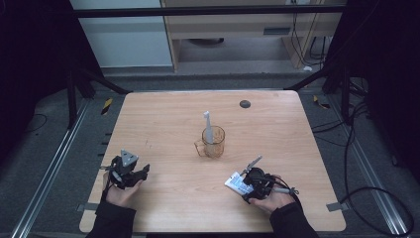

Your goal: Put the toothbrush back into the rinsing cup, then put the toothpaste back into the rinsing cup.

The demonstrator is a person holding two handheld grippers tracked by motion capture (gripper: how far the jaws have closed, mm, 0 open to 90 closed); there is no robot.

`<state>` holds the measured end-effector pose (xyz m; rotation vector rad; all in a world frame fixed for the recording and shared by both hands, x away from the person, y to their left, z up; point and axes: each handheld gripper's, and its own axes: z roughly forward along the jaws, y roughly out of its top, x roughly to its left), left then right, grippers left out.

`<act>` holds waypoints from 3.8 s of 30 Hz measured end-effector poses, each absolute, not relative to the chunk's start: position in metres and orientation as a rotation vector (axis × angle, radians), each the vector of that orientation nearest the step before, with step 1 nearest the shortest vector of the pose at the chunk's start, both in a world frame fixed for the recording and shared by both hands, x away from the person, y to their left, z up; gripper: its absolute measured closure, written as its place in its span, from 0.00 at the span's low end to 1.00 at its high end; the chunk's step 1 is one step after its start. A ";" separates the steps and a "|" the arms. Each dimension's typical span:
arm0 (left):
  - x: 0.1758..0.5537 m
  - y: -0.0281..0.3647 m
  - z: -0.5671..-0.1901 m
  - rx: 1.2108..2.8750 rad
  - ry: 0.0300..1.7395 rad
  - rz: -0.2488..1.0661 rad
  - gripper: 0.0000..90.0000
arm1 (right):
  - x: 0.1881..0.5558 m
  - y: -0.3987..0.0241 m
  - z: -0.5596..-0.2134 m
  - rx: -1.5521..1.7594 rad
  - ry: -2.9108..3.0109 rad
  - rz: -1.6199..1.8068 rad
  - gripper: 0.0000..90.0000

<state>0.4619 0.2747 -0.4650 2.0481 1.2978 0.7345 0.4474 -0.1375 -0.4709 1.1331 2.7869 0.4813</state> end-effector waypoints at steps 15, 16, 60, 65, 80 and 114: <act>0.462 0.275 -0.465 2.048 1.299 0.738 0.52 | 0.449 -0.139 -0.467 1.159 2.799 0.485 0.66; 0.462 0.275 -0.465 2.048 1.299 0.738 0.52 | 0.449 -0.139 -0.466 1.162 2.797 0.487 0.67; 0.463 0.276 -0.464 2.030 1.293 0.736 0.52 | 0.450 -0.153 -0.402 1.177 2.276 1.225 0.76; 0.463 0.276 -0.464 2.029 1.288 0.735 0.52 | 0.456 -0.152 -0.390 1.185 2.155 1.313 0.76; 0.463 0.275 -0.462 2.022 1.284 0.736 0.52 | 0.481 -0.145 -0.384 1.191 1.911 1.461 0.76; 0.466 0.276 -0.463 2.017 1.286 0.742 0.52 | 0.528 -0.106 -0.383 1.207 1.592 1.642 0.76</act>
